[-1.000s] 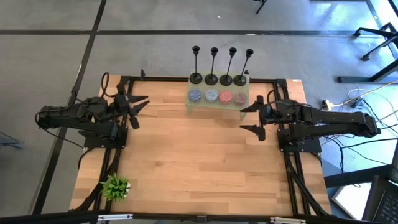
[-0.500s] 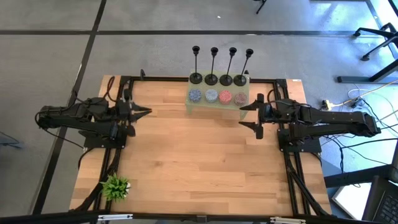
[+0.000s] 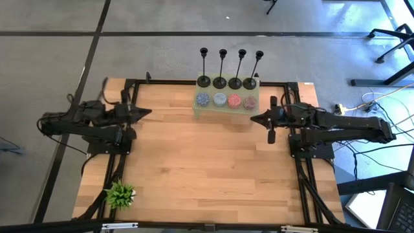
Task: Pick & Place candle stick holders
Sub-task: Return to Home Position
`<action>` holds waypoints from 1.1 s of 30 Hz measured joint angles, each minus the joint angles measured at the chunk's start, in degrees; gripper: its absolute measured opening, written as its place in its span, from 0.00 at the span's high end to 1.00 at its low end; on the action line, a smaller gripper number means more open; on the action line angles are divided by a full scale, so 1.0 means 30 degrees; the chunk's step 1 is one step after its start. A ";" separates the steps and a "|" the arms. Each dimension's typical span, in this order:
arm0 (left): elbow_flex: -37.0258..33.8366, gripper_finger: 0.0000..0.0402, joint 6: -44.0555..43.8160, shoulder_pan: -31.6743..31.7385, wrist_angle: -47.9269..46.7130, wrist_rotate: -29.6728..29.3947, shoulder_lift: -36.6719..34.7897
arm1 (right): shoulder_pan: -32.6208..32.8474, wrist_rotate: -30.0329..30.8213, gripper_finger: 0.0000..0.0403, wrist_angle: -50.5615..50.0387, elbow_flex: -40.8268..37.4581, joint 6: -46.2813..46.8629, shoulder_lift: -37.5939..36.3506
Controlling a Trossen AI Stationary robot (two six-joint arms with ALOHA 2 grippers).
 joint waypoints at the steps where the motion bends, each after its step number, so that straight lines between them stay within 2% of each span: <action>1: 0.0000 1.00 -0.0005 -0.0007 0.0005 0.0150 -0.0403 | 0.0000 0.0007 0.99 -0.0159 0.0016 -0.0035 -0.0278; 6: 0.0007 0.99 -0.0036 -0.0007 -0.0549 0.1288 -0.3158 | 0.0000 0.0004 0.99 -0.3044 0.0714 0.0009 -0.2152; 12: -0.0905 0.99 -0.0498 -0.0007 -0.0825 0.3631 -0.5377 | 0.0007 -0.0362 0.99 -0.4347 0.0443 -0.1067 -0.3514; 16: -0.1993 1.00 -0.0510 -0.0014 0.0076 0.3949 -0.5225 | 0.0015 -0.1661 0.99 -0.4522 0.0329 -0.1613 -0.4198; 21: -0.3710 0.99 0.0122 -0.0007 0.1974 0.3154 -0.5027 | 0.0022 -0.3922 0.99 -0.4720 0.0055 -0.2206 -0.5587; 29: -0.6061 0.99 0.0907 -0.0015 0.5026 0.4039 -0.5347 | 0.0022 -0.3988 1.00 -0.1337 -0.3170 -0.2311 -0.8443; 33: -0.7027 0.99 0.1005 -0.0007 0.6209 0.3980 -0.5347 | 0.0022 -0.2870 1.00 -0.0782 -0.4527 -0.1863 -0.9269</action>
